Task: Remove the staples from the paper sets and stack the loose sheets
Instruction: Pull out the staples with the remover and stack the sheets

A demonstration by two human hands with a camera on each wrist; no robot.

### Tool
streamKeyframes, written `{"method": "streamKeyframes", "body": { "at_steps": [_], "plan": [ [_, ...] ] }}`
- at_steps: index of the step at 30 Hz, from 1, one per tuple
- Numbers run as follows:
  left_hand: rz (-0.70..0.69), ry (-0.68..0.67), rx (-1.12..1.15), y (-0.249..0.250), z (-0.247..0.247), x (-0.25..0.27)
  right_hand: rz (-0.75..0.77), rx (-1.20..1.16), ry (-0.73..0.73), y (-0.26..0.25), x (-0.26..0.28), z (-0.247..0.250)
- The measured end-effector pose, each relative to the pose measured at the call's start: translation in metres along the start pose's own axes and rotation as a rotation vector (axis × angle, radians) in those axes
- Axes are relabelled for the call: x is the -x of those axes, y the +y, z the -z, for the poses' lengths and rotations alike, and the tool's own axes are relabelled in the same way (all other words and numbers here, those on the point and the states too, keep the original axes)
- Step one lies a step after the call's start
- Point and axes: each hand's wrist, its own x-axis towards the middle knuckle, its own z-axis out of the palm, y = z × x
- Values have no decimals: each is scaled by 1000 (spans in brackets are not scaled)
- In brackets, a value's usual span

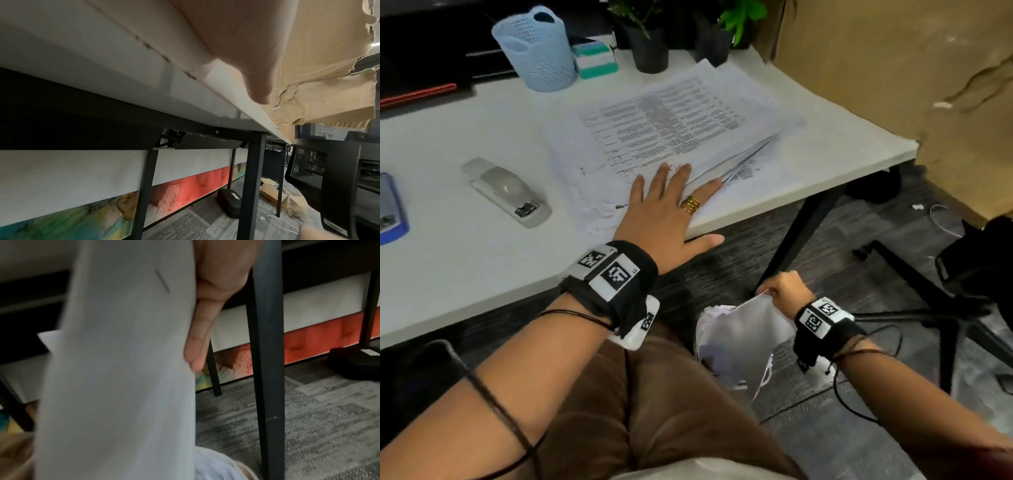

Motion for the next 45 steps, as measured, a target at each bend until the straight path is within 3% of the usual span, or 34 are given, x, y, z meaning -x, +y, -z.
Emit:
{"method": "streamKeyframes", "body": {
  "at_steps": [6,11,14,16,21,24,28,34,41,45],
  "plan": [
    [-2,-3,-2,1,1,-1,-97,146,-47,6,-19,-48],
    [5,-12,-16,1,1,-2,-142,52,43,13,-24,-45],
    [3,-9,-15,1,2,-2,-178,98,22,20,-29,-55],
    [2,-10,-24,2,1,-2,-195,159,-29,22,-26,-74],
    [9,-14,-39,3,2,-2,-43,71,-189,19,-10,-131],
    [11,1,-35,2,2,-3,-81,140,-484,27,4,-168],
    [18,-8,-31,4,3,-3,-173,224,-532,30,12,-181],
    [35,4,-14,5,4,0,-57,257,-160,2,-3,-125],
    [217,200,184,7,13,4,222,122,443,-69,1,-21],
    [294,165,71,5,23,9,298,61,691,-110,14,35]
  ]
}}
